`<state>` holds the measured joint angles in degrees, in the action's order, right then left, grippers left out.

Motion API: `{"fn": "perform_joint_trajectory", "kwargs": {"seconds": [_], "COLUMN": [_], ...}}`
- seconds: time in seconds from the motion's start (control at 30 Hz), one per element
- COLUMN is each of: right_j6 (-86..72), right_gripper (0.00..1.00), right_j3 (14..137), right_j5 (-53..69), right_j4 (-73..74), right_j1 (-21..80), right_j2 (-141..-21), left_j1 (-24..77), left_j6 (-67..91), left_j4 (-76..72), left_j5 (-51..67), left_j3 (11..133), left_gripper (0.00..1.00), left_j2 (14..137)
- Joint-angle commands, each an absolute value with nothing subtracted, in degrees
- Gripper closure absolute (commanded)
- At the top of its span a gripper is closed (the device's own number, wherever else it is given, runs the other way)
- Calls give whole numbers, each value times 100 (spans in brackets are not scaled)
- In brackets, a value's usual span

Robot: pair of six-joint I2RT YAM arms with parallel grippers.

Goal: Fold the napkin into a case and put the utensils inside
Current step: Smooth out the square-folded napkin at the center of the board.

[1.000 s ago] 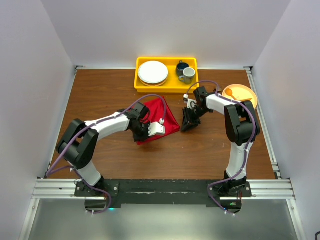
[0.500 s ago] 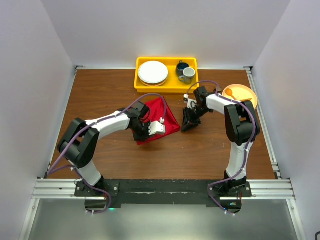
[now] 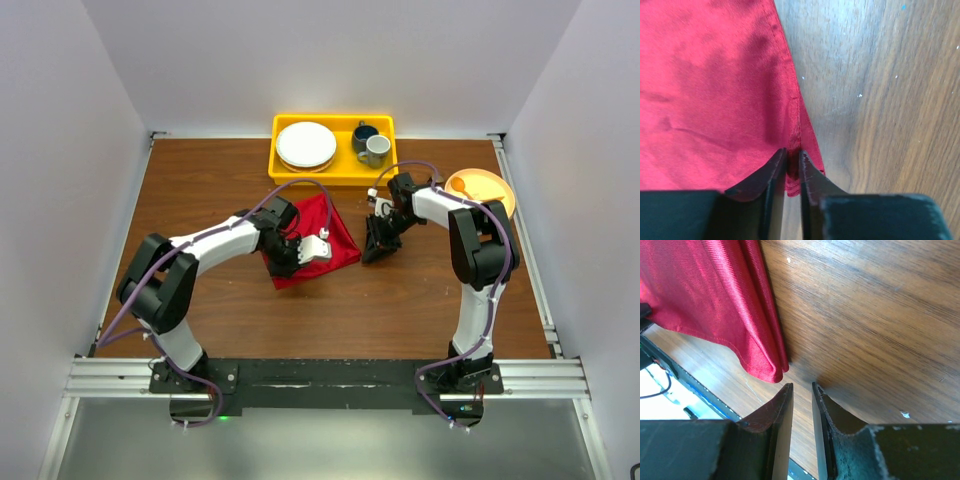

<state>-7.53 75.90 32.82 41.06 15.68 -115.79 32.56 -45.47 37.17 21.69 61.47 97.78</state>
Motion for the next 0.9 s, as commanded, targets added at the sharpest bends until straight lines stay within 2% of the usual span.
{"fn": "perform_joint_trajectory", "kwargs": {"seconds": [0.0, 0.17, 0.23, 0.53, 0.73, 0.87], "right_j6": [-712, -703, -694, -703, -694, -703], "right_gripper": [73, 74, 74, 74, 74, 74], "right_j3": [7717, 7699, 7717, 7734, 7743, 7761], "right_j5": [3217, 3208, 3182, 3182, 3164, 3164], "right_j4": [4060, 4060, 4069, 4069, 4061, 4052], "right_j1": [1556, 1556, 1547, 1556, 1547, 1556], "right_j2": [-11698, -11663, -11663, -11689, -11707, -11725], "left_j1": [3208, 3190, 3199, 3199, 3199, 3191], "left_j6": [-4500, -4474, -4474, -4474, -4439, -4473], "left_j4": [3788, 3726, 3700, 3577, 3586, 3682], "left_j5": [2364, 2355, 2373, 2276, 2311, 2373], "left_j3": [6363, 6328, 6311, 6179, 6187, 6275], "left_gripper": [76, 78, 82, 83, 100, 100], "left_j2": [9808, 9870, 9879, 9870, 9844, 9686]}}
